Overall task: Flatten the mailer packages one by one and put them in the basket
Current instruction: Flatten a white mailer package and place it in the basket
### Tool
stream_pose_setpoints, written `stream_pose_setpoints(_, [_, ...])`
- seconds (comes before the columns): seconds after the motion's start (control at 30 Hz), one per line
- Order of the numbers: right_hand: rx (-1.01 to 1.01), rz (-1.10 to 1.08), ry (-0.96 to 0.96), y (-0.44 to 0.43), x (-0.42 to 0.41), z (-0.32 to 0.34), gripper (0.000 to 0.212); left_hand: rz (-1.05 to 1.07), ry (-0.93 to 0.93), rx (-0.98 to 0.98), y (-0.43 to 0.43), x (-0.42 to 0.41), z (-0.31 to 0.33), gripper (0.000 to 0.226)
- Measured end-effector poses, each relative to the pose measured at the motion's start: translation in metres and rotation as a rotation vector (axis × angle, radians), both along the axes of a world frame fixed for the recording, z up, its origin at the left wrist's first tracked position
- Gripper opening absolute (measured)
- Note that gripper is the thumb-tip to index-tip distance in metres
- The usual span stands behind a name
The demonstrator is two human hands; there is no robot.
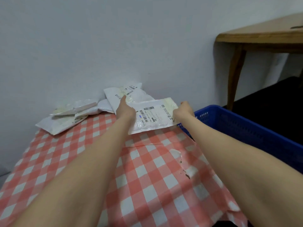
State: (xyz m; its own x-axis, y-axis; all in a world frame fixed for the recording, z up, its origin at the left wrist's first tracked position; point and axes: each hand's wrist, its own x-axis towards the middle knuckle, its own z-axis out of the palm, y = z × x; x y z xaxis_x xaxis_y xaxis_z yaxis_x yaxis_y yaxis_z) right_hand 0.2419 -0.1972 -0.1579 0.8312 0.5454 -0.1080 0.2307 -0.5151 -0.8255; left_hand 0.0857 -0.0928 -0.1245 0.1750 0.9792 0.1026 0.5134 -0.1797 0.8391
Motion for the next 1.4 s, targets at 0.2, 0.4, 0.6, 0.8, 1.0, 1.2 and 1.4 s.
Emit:
stream_pose_setpoints(0.2, [-0.045, -0.126, 0.059, -0.031, 0.048, -0.014, 0.063, -0.026, -0.064, -0.043, -0.009, 0.073, -0.006, 0.061])
stream_pose_setpoints(0.4, [0.182, -0.101, 0.52, -0.054, 0.084, -0.035, 0.052, -0.174, -0.007, -0.114, -0.029, 0.148, -0.024, 0.052])
stream_pose_setpoints(0.6, [0.27, -0.112, 0.664, -0.059, 0.104, -0.063, 0.039, -0.311, 0.027, -0.26, -0.045, 0.199, -0.055, 0.055])
stream_pose_setpoints(0.8, [0.456, -0.283, 0.825, -0.06, 0.131, -0.098, 0.028, -0.399, 0.09, -0.366, -0.047, 0.232, -0.088, 0.079])
stream_pose_setpoints(1.0, [0.409, -0.4, 0.812, -0.063, 0.154, -0.133, 0.021, -0.404, 0.294, -0.431, -0.049, 0.249, -0.11, 0.025])
stream_pose_setpoints(1.2, [0.306, -0.358, 0.738, -0.066, 0.172, -0.167, 0.031, -0.536, 0.622, -0.344, -0.045, 0.271, -0.125, 0.042])
stream_pose_setpoints(1.4, [0.256, -0.414, 0.837, -0.079, 0.181, -0.197, 0.03, -0.673, 0.885, -0.174, -0.059, 0.3, -0.158, 0.038])
